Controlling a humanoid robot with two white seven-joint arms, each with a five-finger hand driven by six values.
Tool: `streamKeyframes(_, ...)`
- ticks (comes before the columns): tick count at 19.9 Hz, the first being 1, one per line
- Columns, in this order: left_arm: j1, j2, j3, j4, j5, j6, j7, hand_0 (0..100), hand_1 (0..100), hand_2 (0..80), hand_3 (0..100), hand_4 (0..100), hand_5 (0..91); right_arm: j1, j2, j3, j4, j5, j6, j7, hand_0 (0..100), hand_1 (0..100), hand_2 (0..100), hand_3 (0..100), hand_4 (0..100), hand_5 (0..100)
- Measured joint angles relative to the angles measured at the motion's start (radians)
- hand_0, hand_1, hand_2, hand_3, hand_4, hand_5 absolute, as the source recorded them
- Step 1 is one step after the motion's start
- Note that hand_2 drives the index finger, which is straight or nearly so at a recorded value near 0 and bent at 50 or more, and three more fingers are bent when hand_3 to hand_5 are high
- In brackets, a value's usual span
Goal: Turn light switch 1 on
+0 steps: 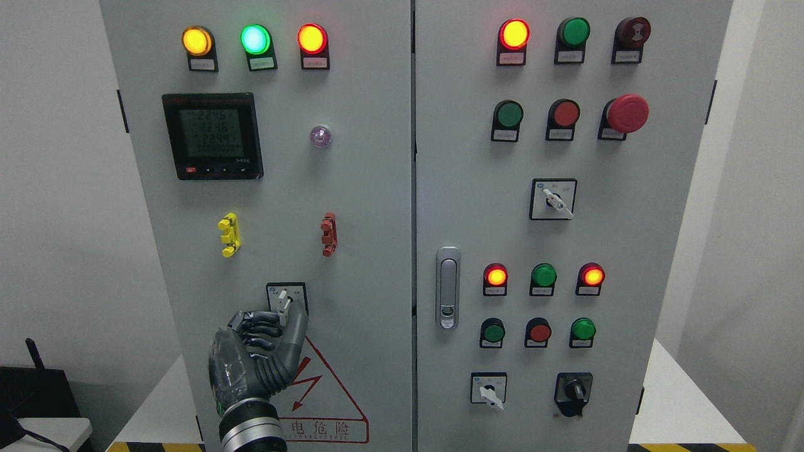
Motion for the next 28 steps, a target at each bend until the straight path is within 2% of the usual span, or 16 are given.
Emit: streamKeyframes(28, -0.018, -0.004, -0.001, 0.005, 0.003, 0.019, -0.002, 26, 42, 55.8, 73, 77, 70.8, 0.0, 0.0, 0.0, 0.0, 0.0, 0.0, 0.0, 12, 39, 0, 0, 0, 0)
